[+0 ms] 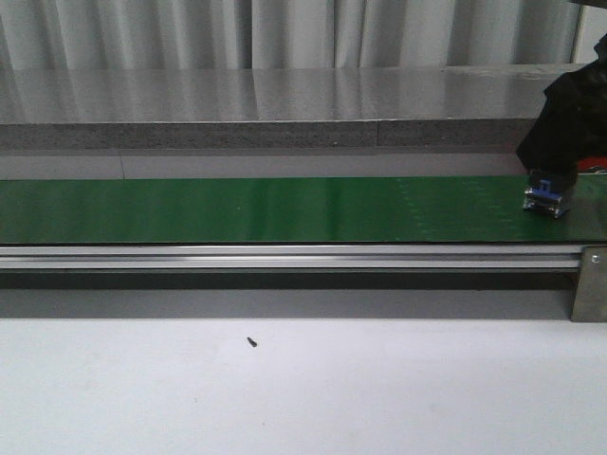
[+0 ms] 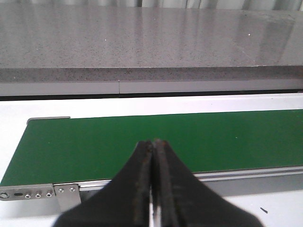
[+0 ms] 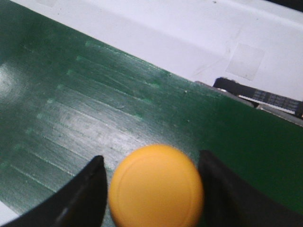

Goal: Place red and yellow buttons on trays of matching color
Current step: 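Place the yellow button in the yellow tray and open the right gripper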

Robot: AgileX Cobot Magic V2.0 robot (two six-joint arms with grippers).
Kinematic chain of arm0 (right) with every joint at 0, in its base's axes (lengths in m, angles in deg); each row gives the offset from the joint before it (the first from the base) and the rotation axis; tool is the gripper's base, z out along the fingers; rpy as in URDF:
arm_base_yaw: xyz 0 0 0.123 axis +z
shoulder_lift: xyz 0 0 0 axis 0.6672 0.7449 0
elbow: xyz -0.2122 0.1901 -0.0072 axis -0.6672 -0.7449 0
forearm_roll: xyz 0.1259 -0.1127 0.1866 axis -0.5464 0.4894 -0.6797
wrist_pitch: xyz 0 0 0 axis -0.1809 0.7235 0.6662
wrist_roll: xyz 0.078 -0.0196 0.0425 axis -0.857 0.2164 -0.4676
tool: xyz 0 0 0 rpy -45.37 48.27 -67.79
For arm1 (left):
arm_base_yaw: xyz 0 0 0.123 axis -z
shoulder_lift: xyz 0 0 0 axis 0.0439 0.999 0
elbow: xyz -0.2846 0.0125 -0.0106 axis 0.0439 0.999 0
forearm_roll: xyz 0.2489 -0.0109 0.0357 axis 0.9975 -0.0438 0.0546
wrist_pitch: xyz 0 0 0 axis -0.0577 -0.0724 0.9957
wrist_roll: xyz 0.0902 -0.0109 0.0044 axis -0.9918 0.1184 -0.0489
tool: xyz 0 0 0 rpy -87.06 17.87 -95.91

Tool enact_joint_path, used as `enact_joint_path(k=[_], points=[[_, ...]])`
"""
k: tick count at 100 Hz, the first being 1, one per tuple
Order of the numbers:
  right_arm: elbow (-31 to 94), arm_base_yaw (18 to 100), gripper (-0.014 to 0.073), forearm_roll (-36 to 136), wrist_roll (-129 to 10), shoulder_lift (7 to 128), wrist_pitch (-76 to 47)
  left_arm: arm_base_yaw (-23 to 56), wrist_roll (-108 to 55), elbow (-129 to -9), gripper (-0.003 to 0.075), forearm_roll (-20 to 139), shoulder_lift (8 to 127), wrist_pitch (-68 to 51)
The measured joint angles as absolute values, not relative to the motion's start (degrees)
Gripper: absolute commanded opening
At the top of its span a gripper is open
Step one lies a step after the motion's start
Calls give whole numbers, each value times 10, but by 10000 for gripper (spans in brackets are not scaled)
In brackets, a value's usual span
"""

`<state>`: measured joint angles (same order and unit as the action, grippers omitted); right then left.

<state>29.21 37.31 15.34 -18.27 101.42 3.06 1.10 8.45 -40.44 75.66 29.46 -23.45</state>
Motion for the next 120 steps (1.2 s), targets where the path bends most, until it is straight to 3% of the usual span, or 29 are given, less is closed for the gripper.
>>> enact_joint_path(k=[10, 49, 89, 120], points=[[296, 373, 206, 153, -183, 1015, 27, 11, 84, -404, -20, 757, 295, -234], [296, 356, 203, 155, -215, 959, 59, 11, 84, -404, -19, 757, 295, -234], [291, 134, 203, 285, -400, 835, 170, 11, 84, -404, -20, 757, 295, -234], [246, 43, 203, 306, -448, 845, 106, 11, 84, -404, -20, 757, 295, -234]])
